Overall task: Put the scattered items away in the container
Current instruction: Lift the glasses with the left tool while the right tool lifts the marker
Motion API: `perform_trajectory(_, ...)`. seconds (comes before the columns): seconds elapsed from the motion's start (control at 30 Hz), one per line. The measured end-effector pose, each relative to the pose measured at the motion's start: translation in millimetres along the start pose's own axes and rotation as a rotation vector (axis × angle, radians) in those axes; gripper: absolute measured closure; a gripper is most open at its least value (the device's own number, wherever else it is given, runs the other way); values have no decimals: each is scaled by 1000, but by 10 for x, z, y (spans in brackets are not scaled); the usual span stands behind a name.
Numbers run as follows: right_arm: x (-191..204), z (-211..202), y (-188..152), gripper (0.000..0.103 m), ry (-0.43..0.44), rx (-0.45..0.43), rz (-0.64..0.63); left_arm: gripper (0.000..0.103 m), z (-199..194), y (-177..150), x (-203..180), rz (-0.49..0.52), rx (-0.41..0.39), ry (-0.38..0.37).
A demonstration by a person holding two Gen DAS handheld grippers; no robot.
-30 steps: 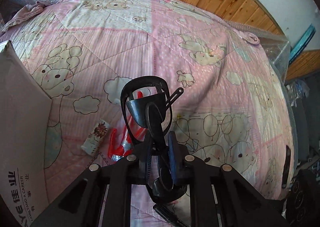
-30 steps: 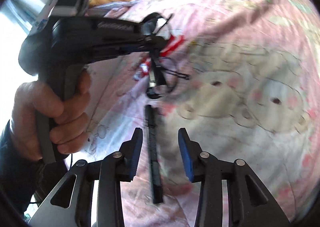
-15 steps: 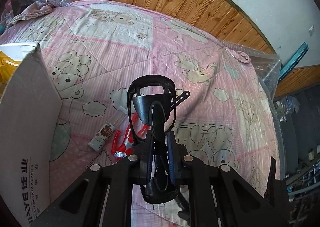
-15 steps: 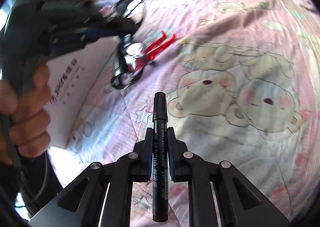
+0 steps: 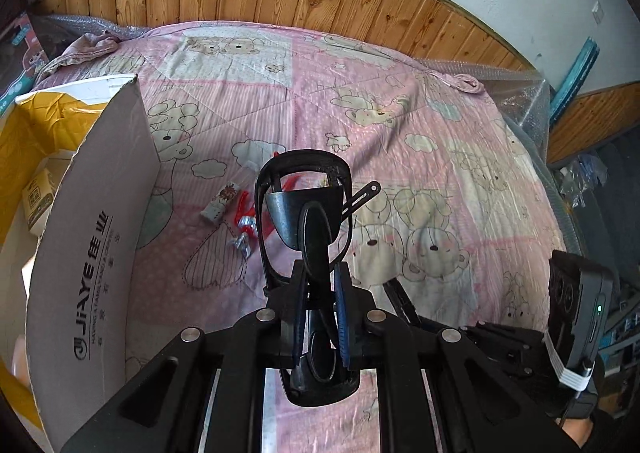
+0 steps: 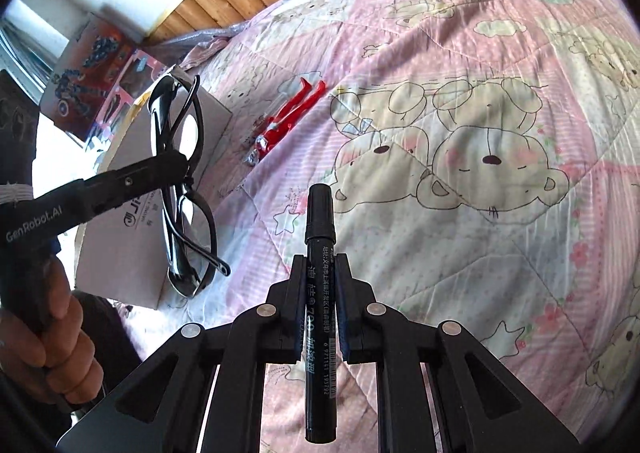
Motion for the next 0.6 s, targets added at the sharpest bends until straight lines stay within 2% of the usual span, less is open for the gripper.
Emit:
perform_trajectory(0.33,158,-69,-156,90,1,-3,-4,89,-188,-421,37,7,27,13)
perform_trajectory(0.6,254,-127,-224,90,-7,-12,-13,89,-347,-573,65,12,21,32)
Point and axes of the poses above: each gripper's, at about its wrist camera, not at the fingertips, and z roughly the way its jaws point, x to its left, y to its top, the point moved 10 cm from there along z, roughly the way its jaws point, and after that the axes turned 13 degrees about -z, right-handed, at the moved point
